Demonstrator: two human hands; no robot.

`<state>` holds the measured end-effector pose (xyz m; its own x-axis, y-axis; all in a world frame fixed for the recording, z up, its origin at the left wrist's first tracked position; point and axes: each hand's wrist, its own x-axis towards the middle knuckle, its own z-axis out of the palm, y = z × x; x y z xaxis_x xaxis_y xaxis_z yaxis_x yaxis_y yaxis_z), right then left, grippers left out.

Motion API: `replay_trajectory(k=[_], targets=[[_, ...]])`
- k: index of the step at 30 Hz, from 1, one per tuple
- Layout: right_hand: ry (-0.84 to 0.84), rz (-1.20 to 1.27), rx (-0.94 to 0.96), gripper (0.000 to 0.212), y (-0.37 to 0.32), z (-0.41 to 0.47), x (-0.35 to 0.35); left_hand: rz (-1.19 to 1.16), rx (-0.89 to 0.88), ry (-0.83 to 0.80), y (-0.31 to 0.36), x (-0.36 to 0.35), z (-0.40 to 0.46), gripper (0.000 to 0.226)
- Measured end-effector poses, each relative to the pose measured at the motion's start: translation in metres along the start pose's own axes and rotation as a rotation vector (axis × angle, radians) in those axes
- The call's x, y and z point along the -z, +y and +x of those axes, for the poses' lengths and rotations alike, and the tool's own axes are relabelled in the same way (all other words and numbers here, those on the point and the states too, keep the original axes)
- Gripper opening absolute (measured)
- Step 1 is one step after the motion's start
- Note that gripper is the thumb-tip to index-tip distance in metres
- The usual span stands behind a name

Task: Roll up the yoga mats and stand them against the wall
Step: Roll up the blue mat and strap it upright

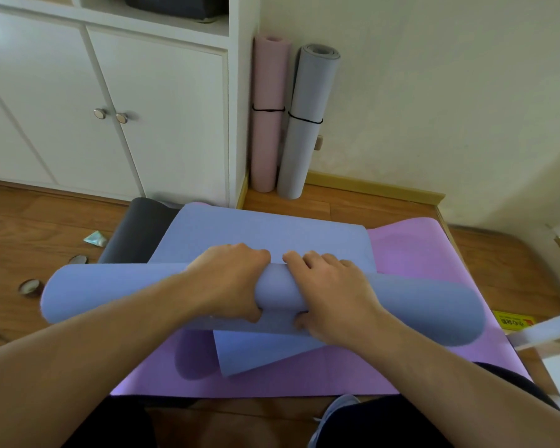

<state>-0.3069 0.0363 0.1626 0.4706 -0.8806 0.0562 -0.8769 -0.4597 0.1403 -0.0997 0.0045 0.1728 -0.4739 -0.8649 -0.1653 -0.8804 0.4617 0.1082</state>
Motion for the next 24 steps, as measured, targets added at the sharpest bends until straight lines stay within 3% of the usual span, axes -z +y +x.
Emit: replay_trajectory(k=[4,10,14,17,21,24], targets=[[-0.022,0.018,0.030,0.066,-0.002,0.001,-0.003,-0.024,-0.015,-0.059,0.000,-0.003,-0.003,0.053],[-0.017,0.080,-0.003,0.055,0.010,0.004,0.001,0.145,-0.071,0.153,0.012,-0.010,-0.004,0.061],[0.015,0.039,-0.013,0.078,0.007,0.002,-0.001,0.115,-0.034,0.145,0.008,-0.006,0.000,0.043],[0.007,-0.042,-0.049,0.092,0.004,0.002,0.000,0.025,-0.004,0.060,-0.002,0.004,0.000,0.044],[-0.023,-0.021,-0.011,0.065,0.002,0.001,0.000,-0.026,-0.030,-0.009,-0.003,-0.001,-0.003,0.051],[-0.048,0.032,-0.035,0.053,0.010,0.002,0.002,0.077,-0.068,0.097,0.006,-0.009,-0.005,0.066]])
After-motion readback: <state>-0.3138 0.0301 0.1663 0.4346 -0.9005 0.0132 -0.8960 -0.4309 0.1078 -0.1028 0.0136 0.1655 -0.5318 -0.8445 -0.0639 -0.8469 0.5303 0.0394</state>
